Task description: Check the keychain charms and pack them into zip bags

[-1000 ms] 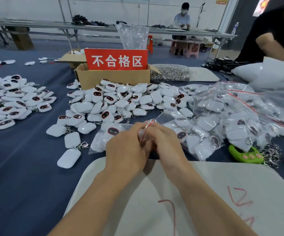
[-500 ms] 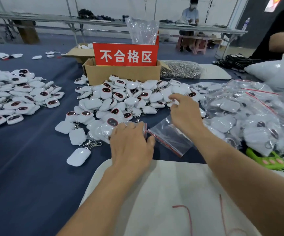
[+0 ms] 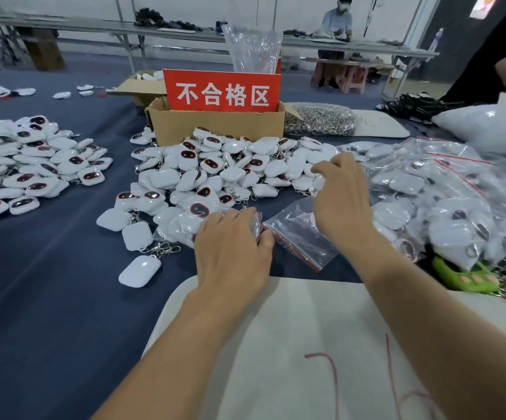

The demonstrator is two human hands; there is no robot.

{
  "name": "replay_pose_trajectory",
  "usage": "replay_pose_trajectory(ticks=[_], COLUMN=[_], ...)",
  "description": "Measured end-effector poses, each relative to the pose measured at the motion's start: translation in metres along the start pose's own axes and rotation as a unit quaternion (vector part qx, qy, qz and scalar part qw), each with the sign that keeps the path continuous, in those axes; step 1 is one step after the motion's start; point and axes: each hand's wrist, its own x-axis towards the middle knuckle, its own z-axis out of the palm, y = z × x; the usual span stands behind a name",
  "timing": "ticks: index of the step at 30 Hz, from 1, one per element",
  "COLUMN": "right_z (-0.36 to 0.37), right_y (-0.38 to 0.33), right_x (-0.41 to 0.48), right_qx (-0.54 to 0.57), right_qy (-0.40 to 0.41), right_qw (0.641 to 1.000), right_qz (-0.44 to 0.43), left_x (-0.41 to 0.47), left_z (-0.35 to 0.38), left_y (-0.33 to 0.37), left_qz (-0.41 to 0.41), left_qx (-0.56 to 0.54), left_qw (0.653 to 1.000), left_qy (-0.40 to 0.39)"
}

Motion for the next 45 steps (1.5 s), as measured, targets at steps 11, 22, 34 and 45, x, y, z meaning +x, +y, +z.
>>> replay_pose_trajectory(ticks=[11,22,34,45], right_z=[-0.034,-0.038,-0.038,-0.037], right_y=[-0.014,-0.007,-0.008,-0.011], right_x=[-0.103,-0.086,-0.092,-0.093], right_qx=[0.607,0.575,0.522,0.54], right_qy=[-0.054,-0.233,-0.184,-0.219], right_qw=[0.735,0.746,0.799,0.788], right_qz=[0.297,0.241,0.235,0.197], left_x=[-0.027,-0.01,-0.016,-0.017], left_z=[-0.018,-0.016,-0.016,-0.022], left_y=[0.027,0.026,0.028,0.031], left_qz=[0.058,-0.093,-0.04,-0.095], left_qx=[-0.276,-0.499,-0.425,-0.435], left_qw=[0.955,0.857,0.9,0.891], left_qy=[-0.096,-0.085,-0.092,-0.085])
